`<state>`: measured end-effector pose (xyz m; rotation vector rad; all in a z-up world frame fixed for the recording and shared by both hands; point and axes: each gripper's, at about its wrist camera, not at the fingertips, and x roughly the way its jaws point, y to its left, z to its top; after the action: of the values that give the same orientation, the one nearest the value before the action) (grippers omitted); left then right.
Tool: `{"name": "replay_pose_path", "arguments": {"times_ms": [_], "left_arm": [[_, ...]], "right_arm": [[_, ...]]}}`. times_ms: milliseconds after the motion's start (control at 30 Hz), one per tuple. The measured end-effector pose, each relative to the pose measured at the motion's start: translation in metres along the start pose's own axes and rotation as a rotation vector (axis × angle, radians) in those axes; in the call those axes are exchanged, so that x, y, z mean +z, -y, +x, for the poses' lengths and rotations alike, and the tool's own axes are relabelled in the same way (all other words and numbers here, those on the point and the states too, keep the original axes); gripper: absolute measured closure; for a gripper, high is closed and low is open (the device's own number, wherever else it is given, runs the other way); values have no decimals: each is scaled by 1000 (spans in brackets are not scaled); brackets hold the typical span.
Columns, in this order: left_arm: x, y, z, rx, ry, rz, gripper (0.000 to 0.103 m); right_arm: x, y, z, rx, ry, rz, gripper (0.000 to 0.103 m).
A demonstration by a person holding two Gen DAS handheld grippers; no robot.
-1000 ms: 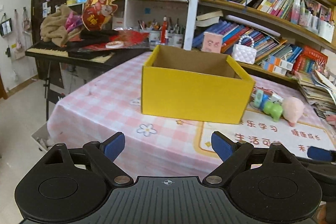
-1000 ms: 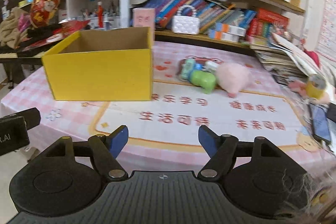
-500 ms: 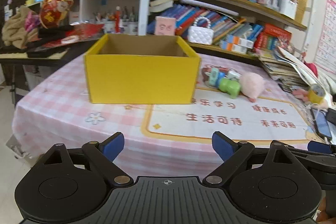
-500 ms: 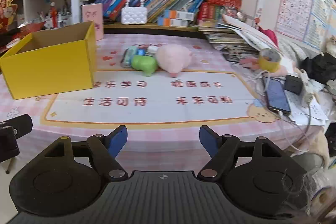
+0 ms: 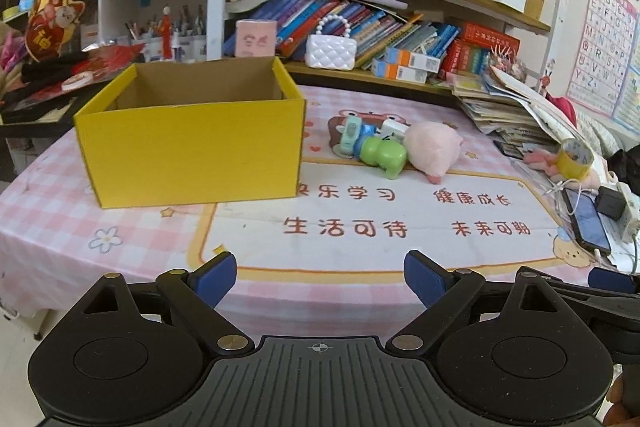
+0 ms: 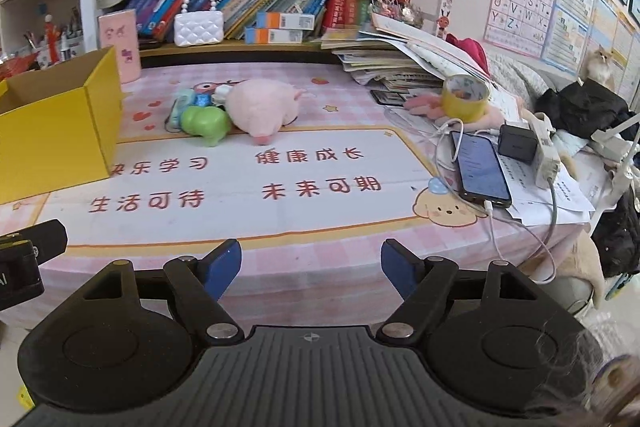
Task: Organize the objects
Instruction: 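Withdraw both tools from the box toward the pink pig and green toy, then grasp the pink plush pig with the right tool while the left tool grasps the green toy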
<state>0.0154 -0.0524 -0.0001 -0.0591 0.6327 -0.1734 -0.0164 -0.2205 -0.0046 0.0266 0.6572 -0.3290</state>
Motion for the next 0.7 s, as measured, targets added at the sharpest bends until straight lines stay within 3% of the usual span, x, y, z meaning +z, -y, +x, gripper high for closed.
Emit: {"name": "replay_pose_path", "arguments": {"times_ms": [700], "left_arm": [[34,46,69,67,-43,-44,10]], "right_arm": [[56,31,82,99,-64,-56,26]]}}
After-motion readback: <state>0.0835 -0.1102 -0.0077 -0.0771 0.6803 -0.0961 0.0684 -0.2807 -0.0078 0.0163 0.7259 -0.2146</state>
